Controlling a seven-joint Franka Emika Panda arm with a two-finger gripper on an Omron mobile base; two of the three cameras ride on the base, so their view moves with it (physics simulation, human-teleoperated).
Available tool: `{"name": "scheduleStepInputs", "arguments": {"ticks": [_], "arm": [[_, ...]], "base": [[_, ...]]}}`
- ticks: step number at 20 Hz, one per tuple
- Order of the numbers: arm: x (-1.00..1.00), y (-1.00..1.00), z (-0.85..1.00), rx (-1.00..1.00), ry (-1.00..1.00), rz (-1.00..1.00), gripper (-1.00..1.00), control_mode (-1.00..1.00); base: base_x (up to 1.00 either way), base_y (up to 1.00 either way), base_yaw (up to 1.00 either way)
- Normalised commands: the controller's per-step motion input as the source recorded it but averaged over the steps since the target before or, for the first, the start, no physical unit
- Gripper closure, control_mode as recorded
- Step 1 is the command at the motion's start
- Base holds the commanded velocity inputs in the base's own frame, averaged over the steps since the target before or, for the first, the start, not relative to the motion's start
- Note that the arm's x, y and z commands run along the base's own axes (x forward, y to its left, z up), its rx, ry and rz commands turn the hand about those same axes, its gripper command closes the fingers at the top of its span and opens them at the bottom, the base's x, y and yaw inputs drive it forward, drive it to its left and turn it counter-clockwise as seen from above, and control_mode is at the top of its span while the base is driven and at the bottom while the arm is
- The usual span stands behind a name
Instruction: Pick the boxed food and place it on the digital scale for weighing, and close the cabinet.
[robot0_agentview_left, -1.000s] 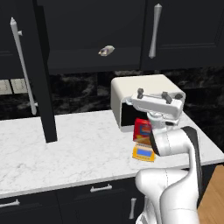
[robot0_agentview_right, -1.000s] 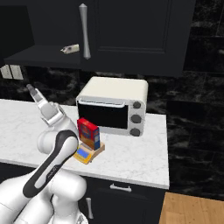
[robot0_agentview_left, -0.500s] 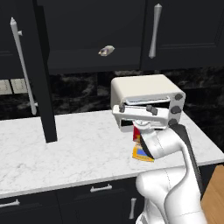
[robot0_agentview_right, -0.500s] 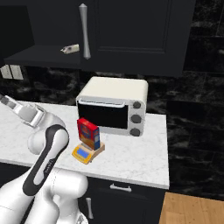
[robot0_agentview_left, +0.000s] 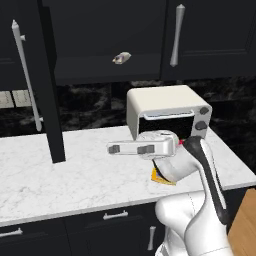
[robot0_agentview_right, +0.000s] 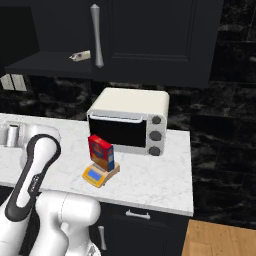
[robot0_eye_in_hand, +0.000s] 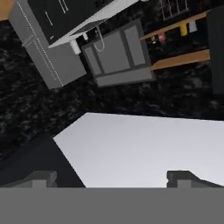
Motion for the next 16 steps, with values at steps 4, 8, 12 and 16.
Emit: {"name": "scheduleStepInputs", "arguments": {"ticks": [4, 8, 12, 16], "arm": [[-0.97, 0.66, -0.47, 0.17, -0.27, -0.71, -1.0, -1.0], [-0.91, 0.68, -0.49, 0.32, -0.38, -0.67, -1.0, -1.0], [-0.9, 0.7, -0.56, 0.41, -0.45, -0.61, -1.0, -1.0], [-0.66, 0.96, -0.95, 0.16, -0.51, -0.58, -1.0, -1.0]], "base": [[0.0, 0.0, 0.0], [0.0, 0.0, 0.0], [0.0, 0.0, 0.0], [0.0, 0.0, 0.0]]}}
